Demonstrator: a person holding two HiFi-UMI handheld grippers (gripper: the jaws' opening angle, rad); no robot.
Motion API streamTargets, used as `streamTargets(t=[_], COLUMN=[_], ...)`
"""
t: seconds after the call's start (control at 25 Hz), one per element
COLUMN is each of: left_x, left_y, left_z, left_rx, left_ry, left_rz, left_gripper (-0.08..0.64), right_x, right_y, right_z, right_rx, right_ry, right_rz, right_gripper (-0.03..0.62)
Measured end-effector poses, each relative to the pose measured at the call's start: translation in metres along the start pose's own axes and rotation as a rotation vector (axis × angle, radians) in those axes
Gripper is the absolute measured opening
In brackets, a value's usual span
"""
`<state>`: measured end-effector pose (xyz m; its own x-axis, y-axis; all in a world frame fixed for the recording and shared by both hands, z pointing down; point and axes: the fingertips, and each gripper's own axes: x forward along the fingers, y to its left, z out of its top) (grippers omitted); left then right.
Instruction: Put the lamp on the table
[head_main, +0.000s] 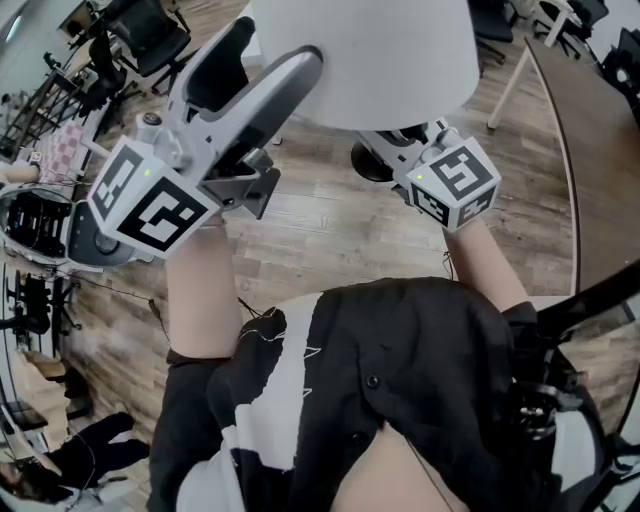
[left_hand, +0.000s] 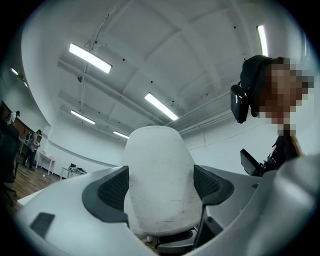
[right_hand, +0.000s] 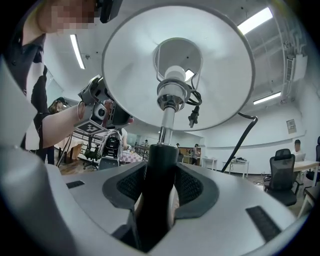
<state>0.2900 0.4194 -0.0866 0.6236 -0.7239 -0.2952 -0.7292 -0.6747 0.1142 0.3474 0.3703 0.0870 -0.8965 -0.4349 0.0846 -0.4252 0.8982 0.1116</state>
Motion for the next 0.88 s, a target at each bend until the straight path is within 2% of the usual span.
streamTargets(t=[0.2,0.4,0.68,0.88], left_x=[-0.009,-0.008,-0.006,0.017], left_y=[0.034,0.063,0.119,0.167], left_z=[0.003,-0.009,-0.012,-0.019], left_rx=[-0.041,-0.078,-0.076,-0.078], left_ry=[0.002,-0.003,0.01,0.017], left_rz=[0.013,0.031,0.072,0.093], left_gripper=[0.413,0.413,0.413,0.413], right_x=[0.026,0.045,0.097,0.135], right_y=[0.001,-0.012,-0.03,-0.066], right_z=[0.001,-0.009,-0.015,-0.02], right_rx=[0.019,0.03,0.047,0.058], right_ry=[0.01,0.021,0.029,0.039], right_rz=[0.003,0.019,0.056,0.077], right_gripper=[0.175,0.172,0.169,0.169])
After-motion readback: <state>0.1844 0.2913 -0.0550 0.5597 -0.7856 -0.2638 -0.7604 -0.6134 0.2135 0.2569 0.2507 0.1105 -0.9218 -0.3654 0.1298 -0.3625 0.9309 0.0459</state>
